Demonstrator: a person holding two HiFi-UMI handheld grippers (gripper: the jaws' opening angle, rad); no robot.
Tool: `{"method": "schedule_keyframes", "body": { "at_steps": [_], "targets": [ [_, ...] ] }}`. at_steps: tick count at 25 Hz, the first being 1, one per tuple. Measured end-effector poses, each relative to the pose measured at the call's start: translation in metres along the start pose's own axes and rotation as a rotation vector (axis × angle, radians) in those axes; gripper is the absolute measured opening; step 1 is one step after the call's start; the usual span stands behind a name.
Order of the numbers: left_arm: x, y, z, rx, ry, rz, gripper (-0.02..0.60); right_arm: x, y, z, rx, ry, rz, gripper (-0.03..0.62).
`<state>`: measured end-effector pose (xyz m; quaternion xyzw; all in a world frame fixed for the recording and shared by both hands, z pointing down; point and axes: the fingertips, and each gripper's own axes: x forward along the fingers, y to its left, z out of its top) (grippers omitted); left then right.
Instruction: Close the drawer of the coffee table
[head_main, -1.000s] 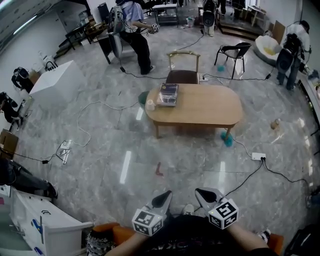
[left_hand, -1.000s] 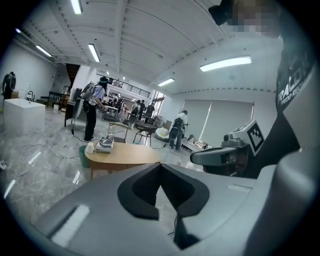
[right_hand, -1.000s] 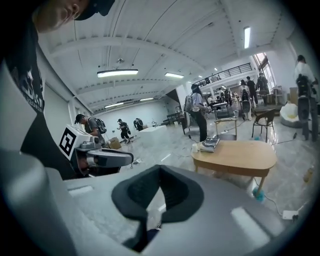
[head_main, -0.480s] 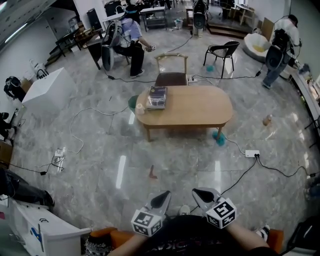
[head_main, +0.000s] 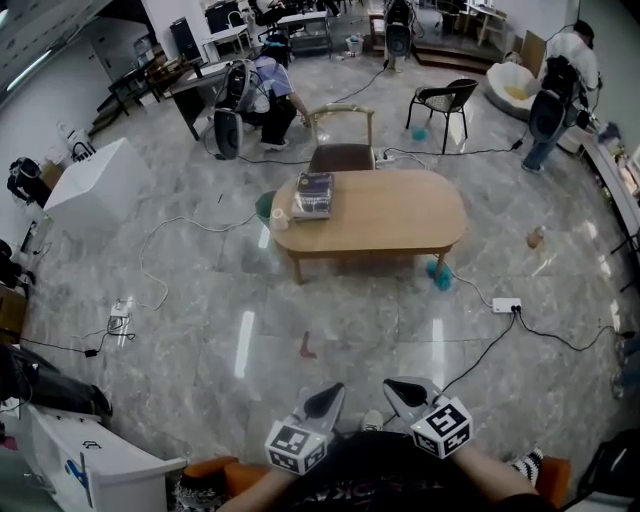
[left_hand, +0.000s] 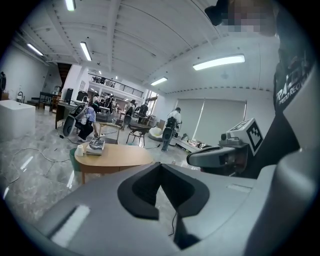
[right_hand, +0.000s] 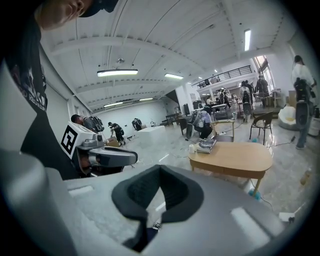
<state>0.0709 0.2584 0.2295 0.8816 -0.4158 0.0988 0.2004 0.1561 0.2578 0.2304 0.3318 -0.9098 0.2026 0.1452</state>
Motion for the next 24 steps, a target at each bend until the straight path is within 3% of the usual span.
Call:
{"method": "schedule_keyframes", "body": {
  "at_steps": [24],
  "targets": [
    [0.011,-0.013,0.000,0.013,0.001,-0.031,0.003,-0.010,-0.003,-0.006,-0.004,0.000,0.001,0.002]
  ]
}}
